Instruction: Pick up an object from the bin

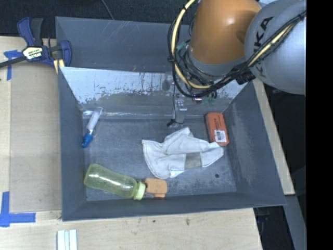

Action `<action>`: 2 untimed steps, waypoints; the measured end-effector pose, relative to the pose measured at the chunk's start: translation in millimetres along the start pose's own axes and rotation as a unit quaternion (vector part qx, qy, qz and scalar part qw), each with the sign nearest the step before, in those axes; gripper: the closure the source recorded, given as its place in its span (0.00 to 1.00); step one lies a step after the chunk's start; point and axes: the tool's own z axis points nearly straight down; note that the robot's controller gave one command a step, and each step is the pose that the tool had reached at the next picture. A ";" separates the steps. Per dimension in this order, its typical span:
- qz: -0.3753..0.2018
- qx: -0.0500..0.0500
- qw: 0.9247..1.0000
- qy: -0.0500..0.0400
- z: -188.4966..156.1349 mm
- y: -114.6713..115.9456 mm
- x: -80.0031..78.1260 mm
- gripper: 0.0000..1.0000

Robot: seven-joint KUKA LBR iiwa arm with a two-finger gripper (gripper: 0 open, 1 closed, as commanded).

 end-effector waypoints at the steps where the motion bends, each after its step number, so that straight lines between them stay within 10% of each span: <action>1: 0.006 0.000 1.000 -0.002 54.0 -39.7 36.2 0.00; 2: -0.041 0.001 0.999 0.003 79.0 -68.8 42.6 0.00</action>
Offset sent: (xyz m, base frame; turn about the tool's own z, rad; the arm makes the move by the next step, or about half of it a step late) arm -0.0361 -0.0795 -0.0806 -0.1107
